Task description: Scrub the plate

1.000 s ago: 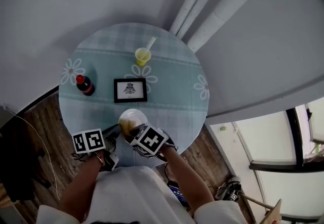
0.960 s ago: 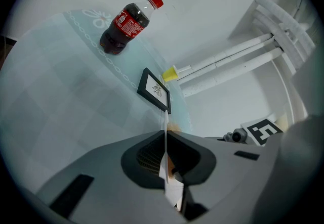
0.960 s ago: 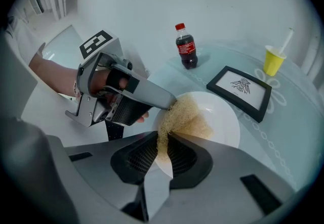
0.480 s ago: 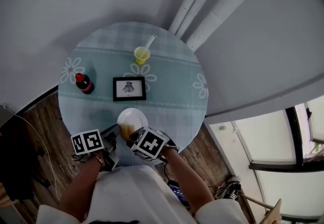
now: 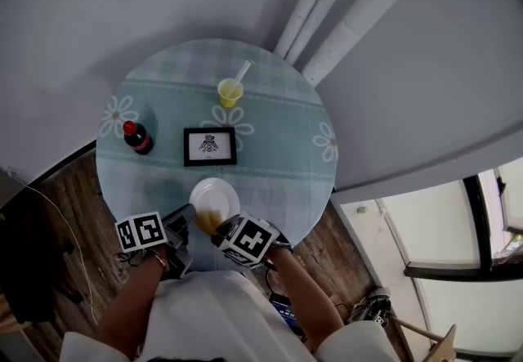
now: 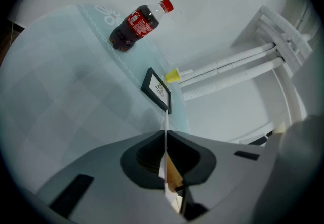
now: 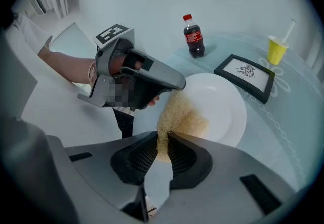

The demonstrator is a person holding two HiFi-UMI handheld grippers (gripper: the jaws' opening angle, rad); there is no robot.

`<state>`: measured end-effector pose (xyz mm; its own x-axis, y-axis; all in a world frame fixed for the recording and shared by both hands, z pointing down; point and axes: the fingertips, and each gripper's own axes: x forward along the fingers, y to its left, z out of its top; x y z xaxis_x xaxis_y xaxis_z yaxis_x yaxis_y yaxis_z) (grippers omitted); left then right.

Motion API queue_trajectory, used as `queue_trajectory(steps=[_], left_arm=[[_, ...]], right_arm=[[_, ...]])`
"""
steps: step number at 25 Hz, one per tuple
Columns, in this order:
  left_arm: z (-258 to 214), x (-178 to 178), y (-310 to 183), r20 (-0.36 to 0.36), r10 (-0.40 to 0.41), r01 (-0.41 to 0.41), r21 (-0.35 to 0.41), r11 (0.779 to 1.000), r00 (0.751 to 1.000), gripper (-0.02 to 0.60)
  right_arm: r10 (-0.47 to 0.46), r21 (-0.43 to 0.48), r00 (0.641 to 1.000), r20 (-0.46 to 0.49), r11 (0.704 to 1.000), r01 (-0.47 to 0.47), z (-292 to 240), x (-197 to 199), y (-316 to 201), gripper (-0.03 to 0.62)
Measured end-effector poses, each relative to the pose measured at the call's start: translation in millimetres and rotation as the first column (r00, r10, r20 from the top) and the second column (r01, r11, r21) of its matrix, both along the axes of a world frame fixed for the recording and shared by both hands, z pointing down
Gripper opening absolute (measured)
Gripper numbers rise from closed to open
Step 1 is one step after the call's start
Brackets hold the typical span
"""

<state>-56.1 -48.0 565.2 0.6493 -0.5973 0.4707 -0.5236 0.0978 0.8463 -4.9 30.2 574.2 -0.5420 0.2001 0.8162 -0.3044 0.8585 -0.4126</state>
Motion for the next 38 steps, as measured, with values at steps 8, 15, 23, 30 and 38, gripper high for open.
queue_trajectory(steps=[8,15,23,30,38], left_arm=[[4,-2,3,0.008,-0.005,0.005,-0.014,1.0,1.0,0.018],[4,-2,4,-0.013,-0.024,0.024,-0.028,0.999,1.0,0.021],[6,-2,2,0.027,0.007,-0.006,-0.015,1.0,1.0,0.021],[7,-3,0,0.047,0.024,-0.024,-0.006,1.0,0.999,0.021],[7,-3,0,0.051,0.035,-0.035,-0.01,0.999,0.998,0.02]], right_arm=[[0.034,-0.014,0.999,-0.028,0.999,-0.035,11,14,6,0.064],[0.151,-0.041,0.987,-0.053,0.987,-0.154,20,32,-4,0.064],[0.252,-0.082,0.965,-0.078,0.963,-0.258,33,51,-20,0.064],[0.268,-0.05,0.958,-0.1,0.96,-0.274,37,54,-46,0.064],[0.265,-0.025,0.959,-0.095,0.963,-0.269,33,33,-62,0.064]])
